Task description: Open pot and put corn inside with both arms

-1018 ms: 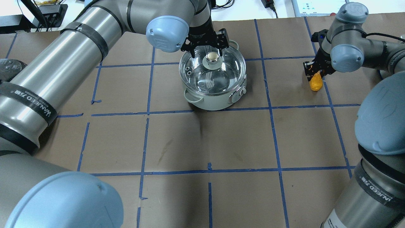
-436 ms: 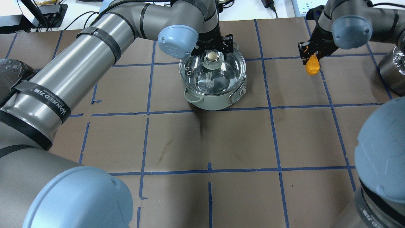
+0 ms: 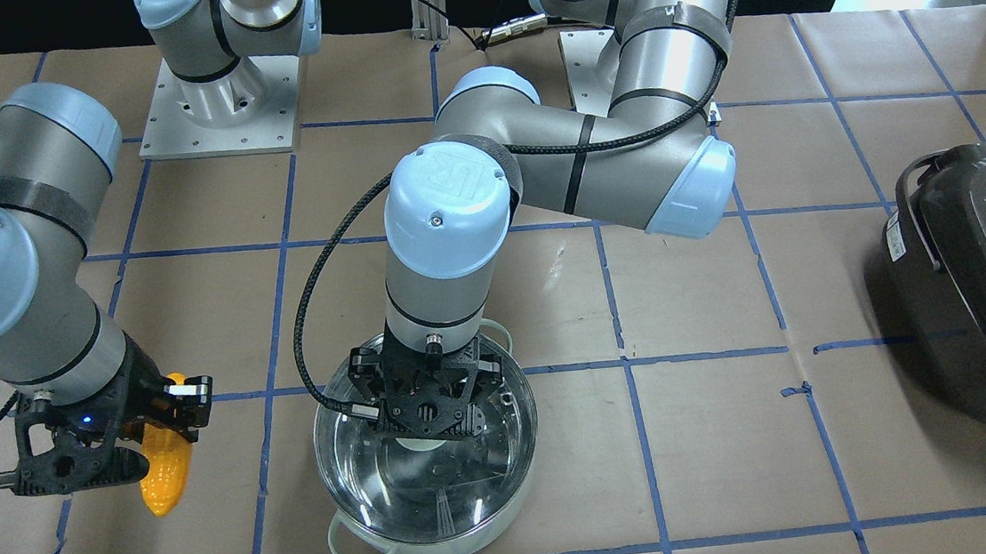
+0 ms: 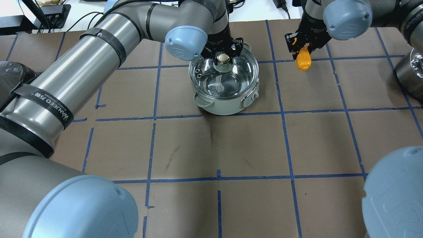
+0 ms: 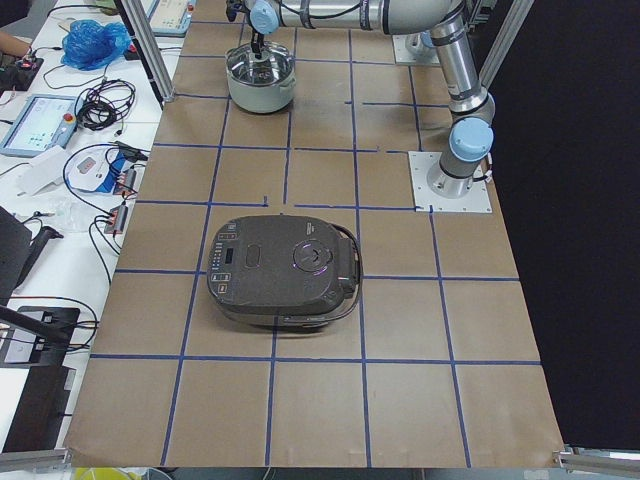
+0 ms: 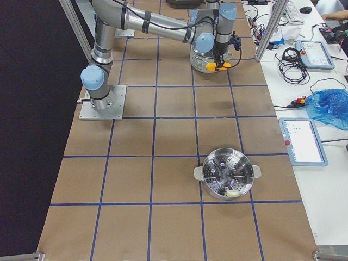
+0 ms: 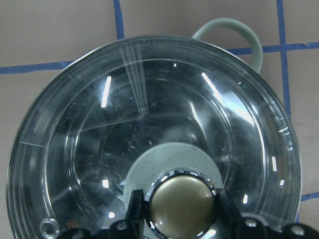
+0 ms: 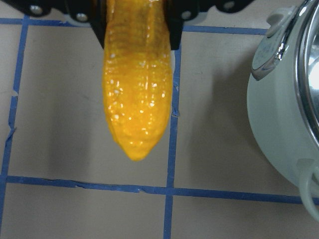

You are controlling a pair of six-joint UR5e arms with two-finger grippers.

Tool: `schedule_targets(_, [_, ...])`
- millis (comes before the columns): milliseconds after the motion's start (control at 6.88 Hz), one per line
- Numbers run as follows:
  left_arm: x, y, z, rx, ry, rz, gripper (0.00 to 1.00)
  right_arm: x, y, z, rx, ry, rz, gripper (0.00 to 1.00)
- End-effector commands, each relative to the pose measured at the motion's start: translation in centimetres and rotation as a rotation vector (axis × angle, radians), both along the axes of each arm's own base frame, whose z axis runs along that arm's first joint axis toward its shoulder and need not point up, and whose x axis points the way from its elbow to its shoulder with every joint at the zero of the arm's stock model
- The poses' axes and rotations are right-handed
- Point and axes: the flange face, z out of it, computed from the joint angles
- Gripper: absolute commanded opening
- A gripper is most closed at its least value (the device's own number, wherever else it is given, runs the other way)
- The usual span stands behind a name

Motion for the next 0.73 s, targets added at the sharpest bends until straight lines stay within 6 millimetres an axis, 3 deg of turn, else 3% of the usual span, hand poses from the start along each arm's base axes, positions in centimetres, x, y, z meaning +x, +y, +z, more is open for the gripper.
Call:
schedule_targets(0, [1.2,2.1,6.3,-0.021,0.004,0.0,0.05,0.8,0.2,0.1,0.0,-0.004,-0.012,0.14])
schedule_targets(145, [4.8,2.2,8.7,-0.007,-0.021,-0.032,0.05,1.1,0.2,0.4,-0.006,-0.013,-0.017,0.14])
schedule_targets(291, [12.7,0.7,10.4,0.007,-0.046,-0.002,0.05,3.4,-0.1,0.2,-0.014,-0.113,-0.053,0.14])
schedule_targets(436, [19.1,0.0,11.2,0.031,-0.061,-0.004,0.05,7.1,-0.8,0.1,-0.057,-0.119,-0.023,0.14])
schedule_targets(582, [23.6,-0.4,10.0,0.05,-0.074,-0.033,0.05,12.4,-1.3,-0.3,-0.074,-0.088,0.002,0.14])
